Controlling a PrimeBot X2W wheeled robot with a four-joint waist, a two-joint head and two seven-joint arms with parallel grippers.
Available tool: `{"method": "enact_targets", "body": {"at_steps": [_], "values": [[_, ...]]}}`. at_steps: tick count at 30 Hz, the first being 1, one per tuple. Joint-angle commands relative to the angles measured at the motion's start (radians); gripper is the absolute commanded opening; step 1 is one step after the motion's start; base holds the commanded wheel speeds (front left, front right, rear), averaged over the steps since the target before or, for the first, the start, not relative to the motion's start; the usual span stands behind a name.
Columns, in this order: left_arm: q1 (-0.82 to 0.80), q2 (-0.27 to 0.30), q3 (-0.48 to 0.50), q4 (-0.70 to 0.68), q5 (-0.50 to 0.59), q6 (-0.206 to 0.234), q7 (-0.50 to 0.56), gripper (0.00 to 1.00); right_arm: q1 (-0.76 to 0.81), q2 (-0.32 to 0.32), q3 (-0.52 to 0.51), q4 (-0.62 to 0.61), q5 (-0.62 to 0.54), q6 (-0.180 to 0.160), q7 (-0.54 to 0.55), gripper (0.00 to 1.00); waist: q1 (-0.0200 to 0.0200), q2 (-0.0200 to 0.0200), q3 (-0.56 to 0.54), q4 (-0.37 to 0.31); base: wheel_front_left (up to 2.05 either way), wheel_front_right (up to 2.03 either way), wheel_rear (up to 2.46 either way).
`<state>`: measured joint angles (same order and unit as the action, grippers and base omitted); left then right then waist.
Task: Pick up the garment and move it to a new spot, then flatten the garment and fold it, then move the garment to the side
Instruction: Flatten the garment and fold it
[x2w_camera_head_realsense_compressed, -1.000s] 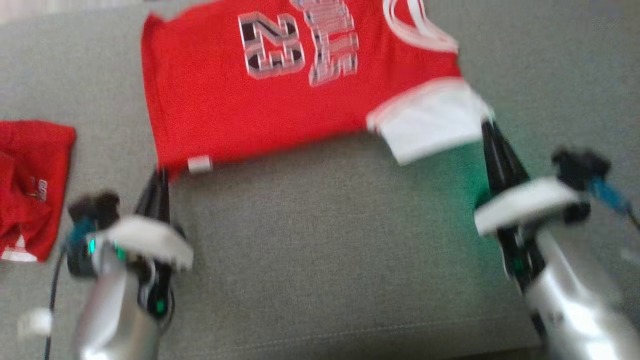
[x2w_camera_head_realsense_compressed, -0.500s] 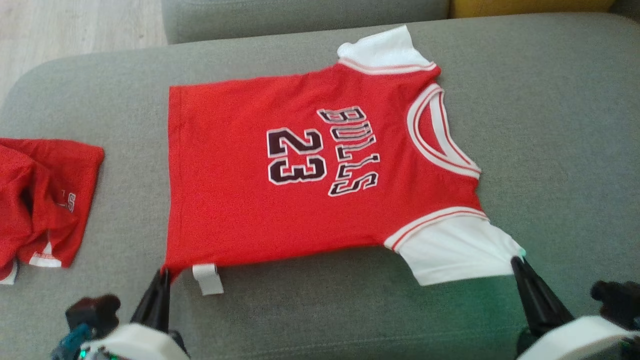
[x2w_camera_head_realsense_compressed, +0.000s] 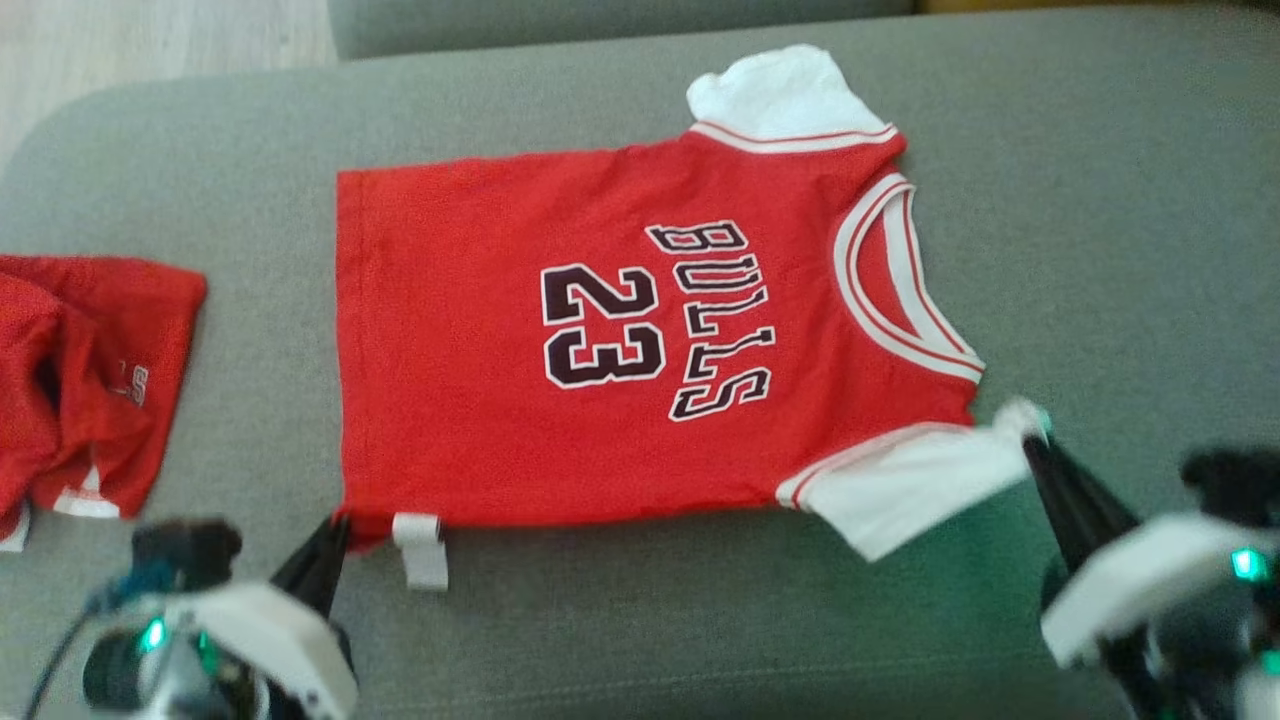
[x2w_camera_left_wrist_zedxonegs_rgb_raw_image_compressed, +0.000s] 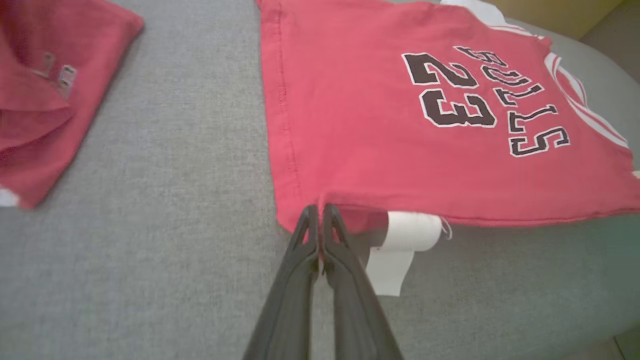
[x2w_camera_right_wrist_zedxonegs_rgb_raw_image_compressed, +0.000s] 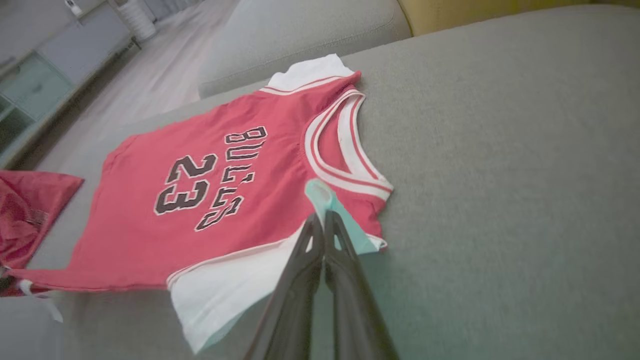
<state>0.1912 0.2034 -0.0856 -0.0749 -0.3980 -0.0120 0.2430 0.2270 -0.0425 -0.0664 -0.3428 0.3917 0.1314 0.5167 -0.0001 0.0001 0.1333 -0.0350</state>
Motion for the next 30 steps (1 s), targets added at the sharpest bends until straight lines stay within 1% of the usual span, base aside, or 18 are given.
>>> {"method": "enact_targets", "body": {"at_steps": [1, 4, 7, 9, 10, 11, 12, 13, 14, 17, 18, 19, 20, 22, 24, 27, 30], "values": [[-0.123, 0.038, 0.023, 0.003, -0.026, -0.031, 0.058, 0.0, -0.137, -0.045, 0.035, 0.015, -0.029, -0.001, 0.028, 0.0, 0.0001, -0.0001, 0.03, 0.005, 0.0, 0.0, 0.0], [-0.223, 0.057, -0.001, 0.074, -0.077, -0.07, 0.139, 0.0, -0.255, -0.071, 0.062, 0.101, -0.024, -0.001, 0.047, 0.0, 0.0001, -0.0001, 0.064, 0.019, 0.0, 0.0, 0.0], [-0.328, 0.075, -0.014, 0.146, -0.117, -0.091, 0.187, 0.0, -0.37, -0.092, 0.083, 0.201, -0.017, -0.001, 0.04, 0.0, 0.0001, -0.0001, 0.1, 0.031, 0.0, 0.0, 0.0], [-0.392, 0.084, -0.018, 0.189, -0.135, -0.099, 0.193, 0.0, -0.443, -0.099, 0.092, 0.272, -0.012, -0.001, 0.022, 0.0, 0.0001, -0.0001, 0.119, 0.039, 0.0, 0.0, 0.0], [-0.392, 0.084, -0.018, 0.189, -0.135, -0.099, 0.193, 0.0, -0.443, -0.099, 0.092, 0.272, -0.012, -0.001, 0.022, 0.0, 0.0001, -0.0001, 0.119, 0.039, 0.0, 0.0, 0.0], [-0.447, 0.089, -0.022, 0.228, -0.152, -0.105, 0.187, 0.0, -0.51, -0.102, 0.099, 0.341, -0.008, -0.001, -0.007, 0.0, 0.0001, -0.0001, 0.132, 0.045, 0.0, 0.0, 0.0], [-0.471, 0.092, -0.027, 0.248, -0.158, -0.107, 0.185, 0.0, -0.539, -0.103, 0.104, 0.374, -0.003, -0.001, -0.025, 0.0, 0.0001, -0.0001, 0.138, 0.048, 0.0, 0.0, 0.0], [-0.471, 0.092, -0.027, 0.248, -0.158, -0.107, 0.185, 0.0, -0.539, -0.103, 0.104, 0.374, -0.003, -0.001, -0.025, 0.0, 0.0001, -0.0001, 0.138, 0.048, 0.0, 0.0, 0.0], [-0.515, 0.096, -0.036, 0.286, -0.171, -0.111, 0.174, 0.0, -0.593, -0.103, 0.109, 0.439, 0.005, -0.001, -0.062, 0.0, 0.0001, -0.0001, 0.148, 0.052, 0.0, 0.0, 0.0], [-0.565, 0.101, -0.052, 0.335, -0.183, -0.115, 0.142, 0.0, -0.657, -0.106, 0.13, 0.525, 0.021, -0.001, -0.121, 0.0, 0.0001, -0.0001, 0.16, 0.057, 0.0, 0.0, 0.0], [-0.577, 0.102, -0.056, 0.352, -0.183, -0.116, 0.124, 0.33, -0.673, -0.107, 0.141, 0.548, 0.027, -0.001, -0.146, 0.06, 0.0001, -0.0001, 0.162, 0.058, 0.0, 0.0, 0.0], [-0.584, 0.101, -0.061, 0.369, -0.185, -0.116, 0.108, 1.0, -0.686, -0.111, 0.154, 0.569, 0.029, -0.001, -0.173, 0.46, 0.0001, -0.0001, 0.163, 0.058, 0.0, 0.0, 0.0], [-0.586, 0.095, -0.062, 0.386, -0.192, -0.116, 0.091, 1.0, -0.695, -0.114, 0.166, 0.589, 0.032, -0.001, -0.201, 1.0, 0.0001, -0.0001, 0.165, 0.058, 0.0, 0.0, 0.0], [-0.586, 0.087, -0.065, 0.409, -0.196, -0.117, 0.051, 1.0, -0.704, -0.117, 0.186, 0.612, 0.04, -0.001, -0.273, 1.0, 0.0001, -0.0001, 0.165, 0.058, 0.0, 0.0, 0.0], [-0.579, 0.073, -0.054, 0.418, -0.192, -0.114, -0.019, 1.0, -0.703, -0.122, 0.197, 0.621, 0.028, -0.001, -0.367, 1.0, 0.0001, -0.0001, 0.164, 0.057, 0.0, 0.0, 0.0], [-0.555, 0.054, -0.037, 0.407, -0.142, -0.073, -0.169, 1.0, -0.682, -0.13, 0.213, 0.614, -0.016, -0.001, -0.505, 1.0, 0.0001, -0.0001, 0.158, 0.057, 0.0, 0.0, 0.0], [-0.523, 0.026, -0.029, 0.36, -0.073, -0.015, -0.343, 1.0, -0.64, -0.131, 0.206, 0.585, -0.072, -0.001, -0.606, 1.0, 0.0001, -0.0001, 0.146, 0.06, 0.0, 0.0, 0.0]]}}
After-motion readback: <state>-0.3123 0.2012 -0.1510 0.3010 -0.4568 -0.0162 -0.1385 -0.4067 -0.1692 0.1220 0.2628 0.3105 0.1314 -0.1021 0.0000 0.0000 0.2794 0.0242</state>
